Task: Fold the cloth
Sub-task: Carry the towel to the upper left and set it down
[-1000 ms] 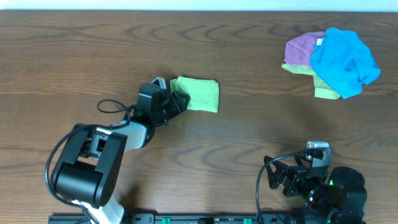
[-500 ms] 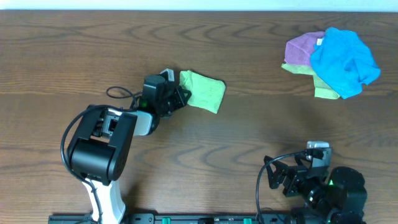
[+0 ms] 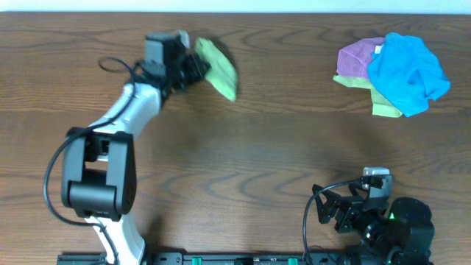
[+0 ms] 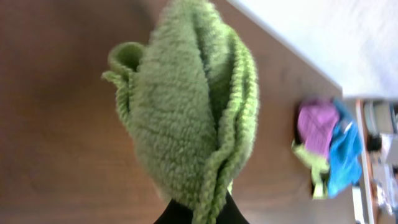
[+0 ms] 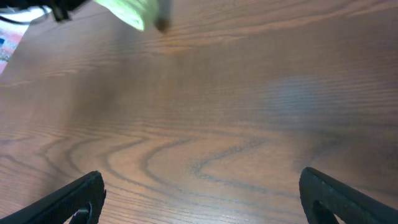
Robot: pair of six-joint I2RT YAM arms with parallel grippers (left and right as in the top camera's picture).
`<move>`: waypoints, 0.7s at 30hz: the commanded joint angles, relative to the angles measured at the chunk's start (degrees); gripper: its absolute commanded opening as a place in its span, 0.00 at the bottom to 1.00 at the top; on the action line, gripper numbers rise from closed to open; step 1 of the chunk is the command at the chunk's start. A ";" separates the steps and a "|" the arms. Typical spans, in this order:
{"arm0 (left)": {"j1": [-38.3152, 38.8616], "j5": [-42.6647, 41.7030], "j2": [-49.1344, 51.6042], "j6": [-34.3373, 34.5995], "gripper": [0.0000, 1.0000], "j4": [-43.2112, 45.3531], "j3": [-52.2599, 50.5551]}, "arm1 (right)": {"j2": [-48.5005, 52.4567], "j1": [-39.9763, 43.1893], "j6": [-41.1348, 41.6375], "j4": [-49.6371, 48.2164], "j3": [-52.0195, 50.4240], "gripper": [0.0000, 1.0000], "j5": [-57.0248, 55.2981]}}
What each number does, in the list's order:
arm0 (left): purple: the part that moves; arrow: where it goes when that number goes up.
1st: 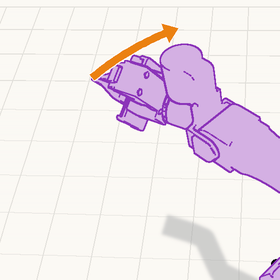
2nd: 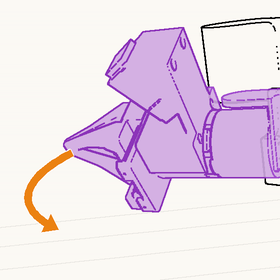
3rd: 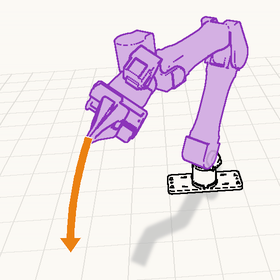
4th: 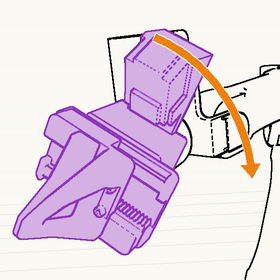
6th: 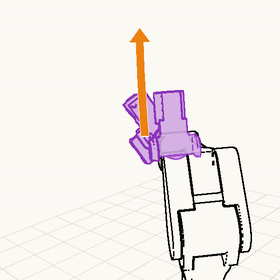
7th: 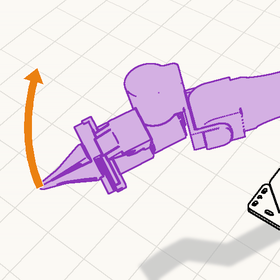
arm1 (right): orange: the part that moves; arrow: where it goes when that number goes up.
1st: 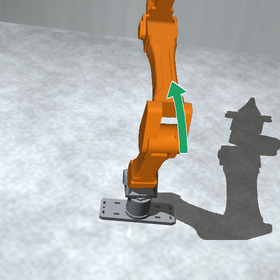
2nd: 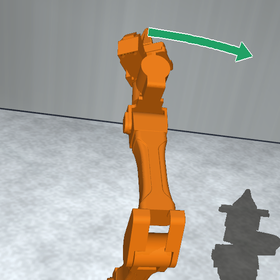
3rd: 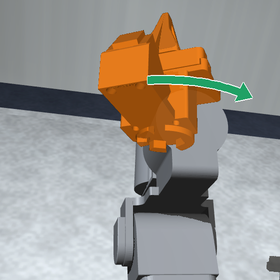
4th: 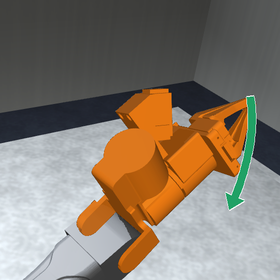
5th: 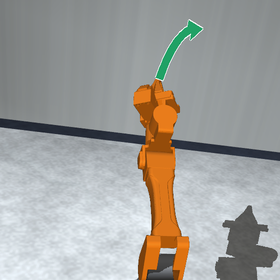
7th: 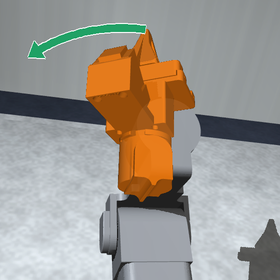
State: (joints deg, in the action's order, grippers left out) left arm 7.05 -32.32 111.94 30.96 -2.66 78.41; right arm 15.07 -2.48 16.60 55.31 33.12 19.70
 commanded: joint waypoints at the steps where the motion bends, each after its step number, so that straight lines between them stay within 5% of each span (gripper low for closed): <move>1: -2.99 2.67 -1.60 -4.96 0.06 -3.10 5.79 | -0.44 0.31 0.98 0.02 -0.35 0.99 0.02; 21: -12.85 -3.50 14.69 -5.25 0.06 -5.55 22.32 | -0.44 0.31 0.96 0.00 -0.35 0.99 0.02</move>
State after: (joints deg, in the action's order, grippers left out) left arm -4.86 -32.45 123.92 26.89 -7.66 99.35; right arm 15.07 -2.48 16.97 55.33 33.12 19.68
